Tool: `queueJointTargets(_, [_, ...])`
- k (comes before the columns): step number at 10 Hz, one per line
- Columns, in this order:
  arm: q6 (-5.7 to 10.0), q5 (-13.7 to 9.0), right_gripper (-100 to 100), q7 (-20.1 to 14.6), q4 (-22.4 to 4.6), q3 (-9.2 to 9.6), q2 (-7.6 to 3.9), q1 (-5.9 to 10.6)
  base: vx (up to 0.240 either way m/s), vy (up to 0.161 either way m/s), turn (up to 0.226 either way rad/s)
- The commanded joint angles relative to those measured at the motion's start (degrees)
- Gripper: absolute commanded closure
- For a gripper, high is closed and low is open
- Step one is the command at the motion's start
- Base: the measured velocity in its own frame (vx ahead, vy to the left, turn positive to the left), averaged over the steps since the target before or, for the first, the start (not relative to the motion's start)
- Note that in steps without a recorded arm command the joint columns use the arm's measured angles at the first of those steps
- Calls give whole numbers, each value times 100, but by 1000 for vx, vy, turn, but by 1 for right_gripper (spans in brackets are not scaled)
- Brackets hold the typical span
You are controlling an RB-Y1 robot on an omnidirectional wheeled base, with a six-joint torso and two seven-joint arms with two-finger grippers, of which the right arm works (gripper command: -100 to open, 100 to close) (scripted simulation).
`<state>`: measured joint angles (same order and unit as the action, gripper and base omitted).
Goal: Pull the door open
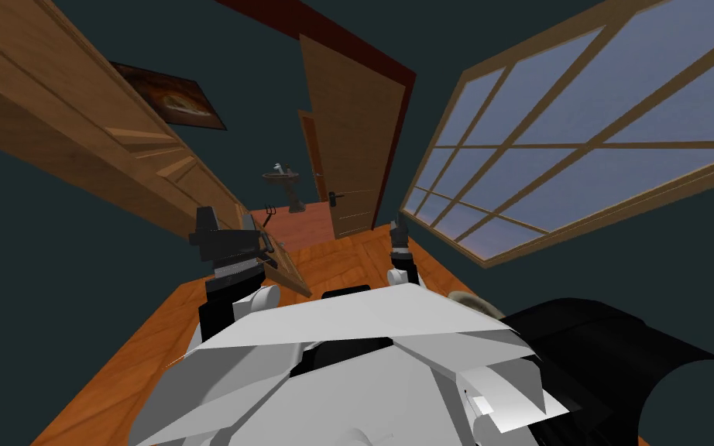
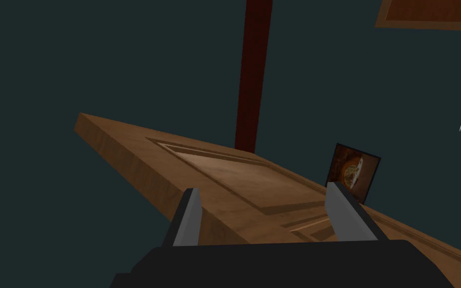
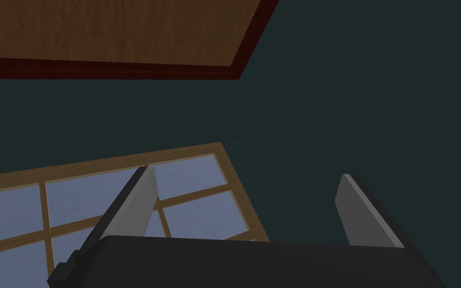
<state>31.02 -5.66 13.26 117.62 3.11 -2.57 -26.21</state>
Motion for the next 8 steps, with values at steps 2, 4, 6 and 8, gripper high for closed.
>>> queueJointTargets(2, [-93, -210, -100, 181, -350, 24, -66, 219, 116, -32, 157])
queueJointTargets(4, [-165, -376, -100, 309, -598, 41, -106, 367, 124, -49, 168])
queueJointTargets(6, [-239, -546, -100, 440, -851, 59, -141, 519, 115, -47, 155])
queueJointTargets(8, [-316, -724, -100, 578, -1117, 78, -163, 678, 140, -45, 168])
